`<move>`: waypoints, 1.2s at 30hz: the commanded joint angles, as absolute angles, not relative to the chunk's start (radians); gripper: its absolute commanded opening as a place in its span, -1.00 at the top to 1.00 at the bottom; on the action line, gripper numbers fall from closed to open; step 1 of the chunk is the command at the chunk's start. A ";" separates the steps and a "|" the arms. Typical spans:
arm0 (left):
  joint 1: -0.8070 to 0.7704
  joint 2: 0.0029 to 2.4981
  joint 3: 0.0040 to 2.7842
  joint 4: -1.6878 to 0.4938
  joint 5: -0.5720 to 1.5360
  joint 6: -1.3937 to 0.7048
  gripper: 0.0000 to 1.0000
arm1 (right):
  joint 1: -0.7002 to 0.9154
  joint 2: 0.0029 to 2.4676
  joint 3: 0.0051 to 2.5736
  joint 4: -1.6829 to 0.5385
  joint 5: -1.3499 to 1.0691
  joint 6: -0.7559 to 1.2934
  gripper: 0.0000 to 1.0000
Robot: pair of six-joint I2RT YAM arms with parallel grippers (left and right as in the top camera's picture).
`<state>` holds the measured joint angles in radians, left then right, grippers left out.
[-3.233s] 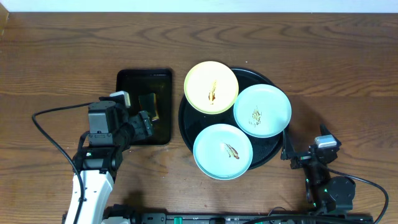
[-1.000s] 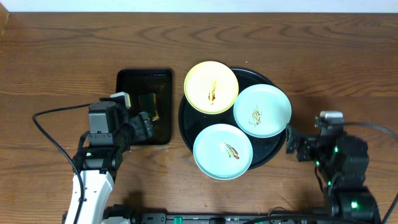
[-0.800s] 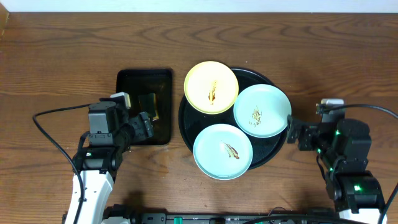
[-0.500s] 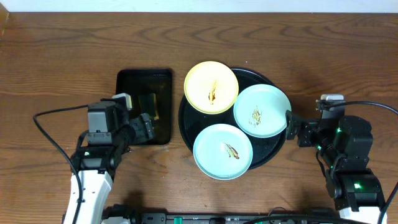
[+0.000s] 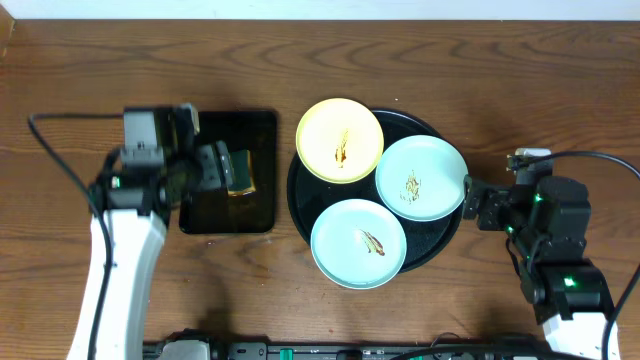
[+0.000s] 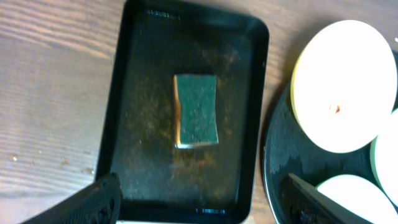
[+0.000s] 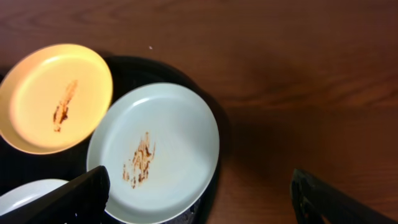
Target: Clean dirty plates on tray and stack at the side
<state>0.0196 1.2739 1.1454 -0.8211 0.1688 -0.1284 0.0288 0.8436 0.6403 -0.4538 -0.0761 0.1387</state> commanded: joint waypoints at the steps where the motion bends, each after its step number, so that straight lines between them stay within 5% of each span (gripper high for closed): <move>1: 0.025 1.356 1.245 -0.871 0.142 -0.108 -0.61 | 0.040 0.878 0.660 -0.458 -0.062 0.180 -0.81; 27: -0.036 1.759 1.248 -0.741 0.148 -0.128 -0.60 | 0.040 0.904 0.660 -0.472 -0.064 0.179 -0.82; 36: -0.052 1.864 1.248 -0.719 0.140 -0.128 -0.43 | 0.040 0.904 0.660 -0.473 -0.064 0.179 -0.81</move>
<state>-0.0528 1.8431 1.2327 -0.7216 0.1509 -0.1303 0.0288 0.9031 0.6403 -0.4725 -0.0731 0.1688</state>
